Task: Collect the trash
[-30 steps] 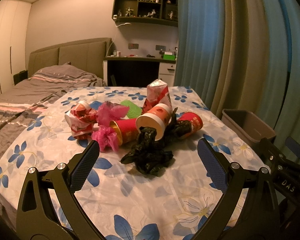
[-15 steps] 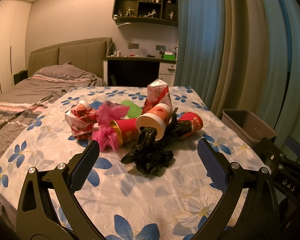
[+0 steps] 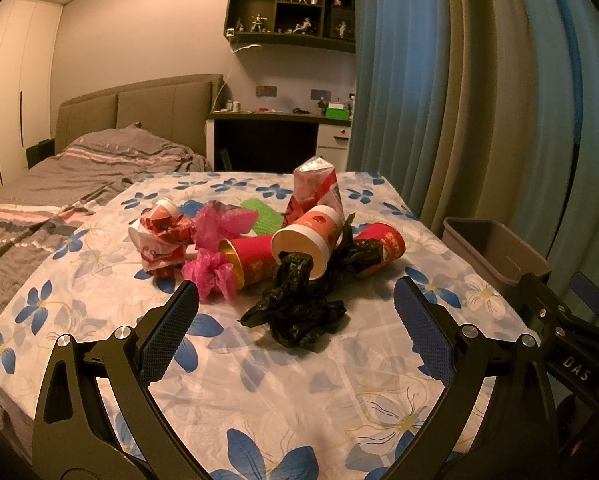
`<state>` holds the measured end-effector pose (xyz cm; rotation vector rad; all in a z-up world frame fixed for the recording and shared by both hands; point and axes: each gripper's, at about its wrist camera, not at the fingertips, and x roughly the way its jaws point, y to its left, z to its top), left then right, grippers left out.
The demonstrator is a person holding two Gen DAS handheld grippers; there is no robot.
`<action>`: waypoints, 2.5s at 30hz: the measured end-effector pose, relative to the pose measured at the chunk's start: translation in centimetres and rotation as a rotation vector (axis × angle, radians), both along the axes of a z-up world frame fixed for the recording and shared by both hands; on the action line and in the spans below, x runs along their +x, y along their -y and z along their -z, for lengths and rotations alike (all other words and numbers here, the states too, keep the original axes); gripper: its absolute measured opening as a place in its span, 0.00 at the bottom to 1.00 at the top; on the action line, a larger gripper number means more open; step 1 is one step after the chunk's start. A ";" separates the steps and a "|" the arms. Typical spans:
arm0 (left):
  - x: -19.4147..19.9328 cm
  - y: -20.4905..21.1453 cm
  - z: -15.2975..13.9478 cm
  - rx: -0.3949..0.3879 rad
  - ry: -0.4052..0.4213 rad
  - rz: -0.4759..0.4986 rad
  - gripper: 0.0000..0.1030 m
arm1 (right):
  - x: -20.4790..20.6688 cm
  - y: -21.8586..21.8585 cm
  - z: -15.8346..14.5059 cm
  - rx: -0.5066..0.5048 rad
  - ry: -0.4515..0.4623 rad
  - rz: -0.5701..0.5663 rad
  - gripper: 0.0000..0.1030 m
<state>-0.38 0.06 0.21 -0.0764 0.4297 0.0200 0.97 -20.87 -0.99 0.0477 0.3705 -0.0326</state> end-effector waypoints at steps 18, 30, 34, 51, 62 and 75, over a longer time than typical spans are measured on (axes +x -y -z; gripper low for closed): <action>-0.3 -0.7 0.5 -0.025 -0.004 0.005 0.94 | 0.5 -0.2 0.2 0.002 0.007 -0.005 0.95; 0.5 -4.9 2.4 -0.049 -0.011 -0.074 0.94 | 2.7 -2.8 1.4 -0.011 -0.010 -0.107 0.95; 0.7 -6.6 2.7 -0.061 -0.013 -0.114 0.94 | 4.0 -5.2 2.2 -0.005 -0.038 -0.184 0.95; 1.8 -11.6 3.2 -0.093 0.007 -0.162 0.92 | 10.0 -15.4 4.2 -0.052 -0.151 -0.404 0.54; 3.7 -11.3 4.3 -0.119 -0.038 -0.101 0.85 | 11.5 -15.7 5.6 -0.060 -0.211 -0.446 0.02; 7.9 -8.1 5.5 -0.104 -0.149 -0.004 0.58 | 8.2 -11.6 3.5 -0.024 -0.113 -0.441 0.01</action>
